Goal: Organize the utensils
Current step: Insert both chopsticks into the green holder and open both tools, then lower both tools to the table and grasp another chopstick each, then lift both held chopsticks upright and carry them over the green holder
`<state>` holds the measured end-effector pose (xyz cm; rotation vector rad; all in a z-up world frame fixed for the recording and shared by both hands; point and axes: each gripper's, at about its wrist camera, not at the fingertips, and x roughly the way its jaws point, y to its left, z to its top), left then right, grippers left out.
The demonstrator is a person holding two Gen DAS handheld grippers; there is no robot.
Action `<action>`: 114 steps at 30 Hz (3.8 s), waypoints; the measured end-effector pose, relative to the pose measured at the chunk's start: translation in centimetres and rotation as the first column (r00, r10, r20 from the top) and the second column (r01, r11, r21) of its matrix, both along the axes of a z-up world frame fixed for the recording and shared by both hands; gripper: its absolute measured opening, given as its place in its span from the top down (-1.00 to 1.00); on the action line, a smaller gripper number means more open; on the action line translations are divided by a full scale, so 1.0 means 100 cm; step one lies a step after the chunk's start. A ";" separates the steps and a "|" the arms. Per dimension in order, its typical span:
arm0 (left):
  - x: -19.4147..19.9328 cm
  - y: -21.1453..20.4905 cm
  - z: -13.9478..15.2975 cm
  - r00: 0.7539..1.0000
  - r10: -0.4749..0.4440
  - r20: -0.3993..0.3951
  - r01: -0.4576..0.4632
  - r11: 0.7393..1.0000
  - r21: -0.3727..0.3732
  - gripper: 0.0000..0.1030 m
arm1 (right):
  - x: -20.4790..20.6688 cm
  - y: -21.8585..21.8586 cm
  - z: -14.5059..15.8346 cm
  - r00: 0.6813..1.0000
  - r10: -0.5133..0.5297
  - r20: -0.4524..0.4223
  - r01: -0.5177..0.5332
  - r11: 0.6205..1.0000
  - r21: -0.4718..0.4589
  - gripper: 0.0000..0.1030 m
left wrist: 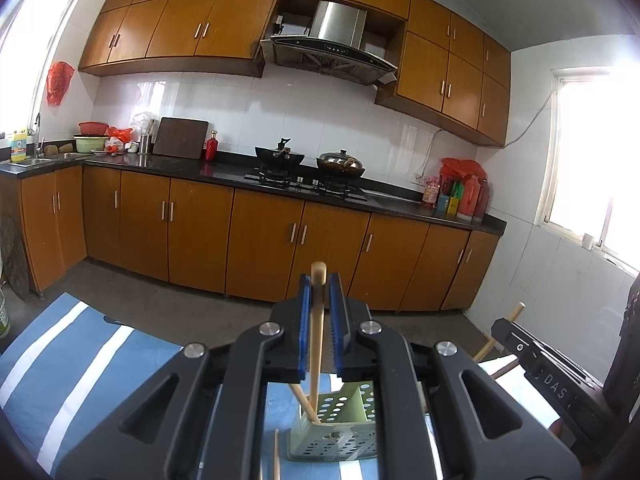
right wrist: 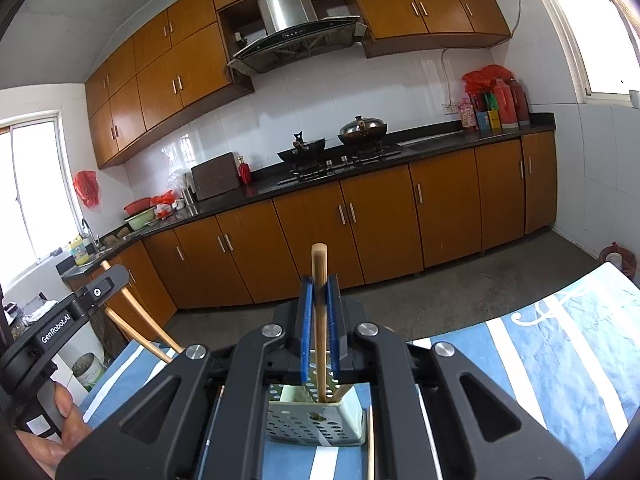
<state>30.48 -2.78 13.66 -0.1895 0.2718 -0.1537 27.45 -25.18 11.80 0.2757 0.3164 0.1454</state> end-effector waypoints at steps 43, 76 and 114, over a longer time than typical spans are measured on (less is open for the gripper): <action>-0.079 0.076 -0.187 0.862 -0.037 -0.505 0.075 0.996 0.055 0.53 | -0.053 -0.015 -0.195 0.848 -0.054 -0.527 -0.080 0.970 -0.229 0.85; -0.031 0.076 -0.216 0.802 0.075 -0.593 0.019 0.989 0.150 0.84 | -0.035 -0.028 -0.197 0.860 -0.097 -0.501 -0.018 0.975 -0.220 0.84; -0.050 0.075 -0.220 0.818 0.054 -0.572 0.051 0.985 0.165 0.81 | -0.052 -0.031 -0.197 0.859 -0.077 -0.506 -0.035 0.978 -0.208 0.83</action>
